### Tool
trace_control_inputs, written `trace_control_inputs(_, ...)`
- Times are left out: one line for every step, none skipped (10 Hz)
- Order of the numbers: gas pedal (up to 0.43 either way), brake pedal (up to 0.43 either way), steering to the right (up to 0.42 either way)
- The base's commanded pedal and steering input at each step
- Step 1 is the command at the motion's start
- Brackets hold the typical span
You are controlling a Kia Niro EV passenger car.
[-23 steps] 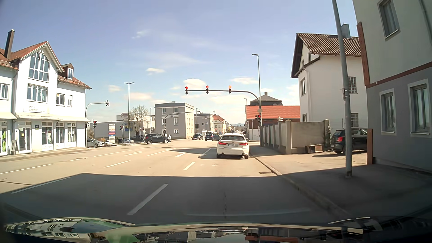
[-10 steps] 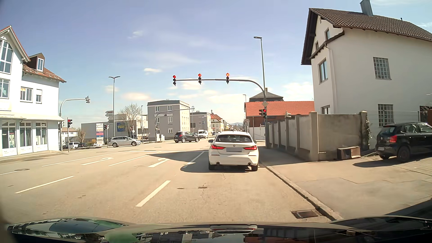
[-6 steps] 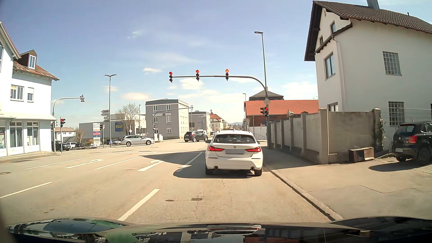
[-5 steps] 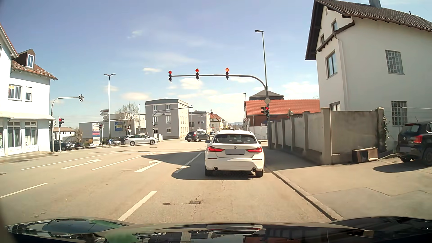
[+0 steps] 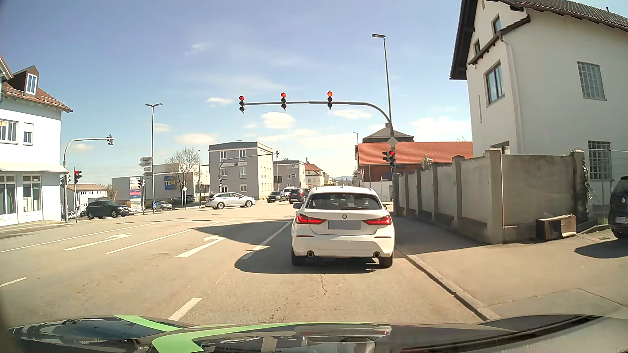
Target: Follow the waypoints while adhering to traffic rules and regulations
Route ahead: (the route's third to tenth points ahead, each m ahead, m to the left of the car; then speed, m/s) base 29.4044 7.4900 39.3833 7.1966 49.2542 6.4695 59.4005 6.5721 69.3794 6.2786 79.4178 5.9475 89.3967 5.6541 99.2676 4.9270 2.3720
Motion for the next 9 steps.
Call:
trace_control_inputs(0.000,0.201,0.000)
trace_control_inputs(0.000,0.213,-0.002)
trace_control_inputs(0.000,0.213,-0.005)
trace_control_inputs(0.000,0.220,-0.005)
trace_control_inputs(0.000,0.226,-0.005)
trace_control_inputs(0.000,0.226,-0.005)
trace_control_inputs(0.000,0.238,-0.005)
trace_control_inputs(0.000,0.238,-0.005)
trace_control_inputs(0.000,0.238,-0.005)
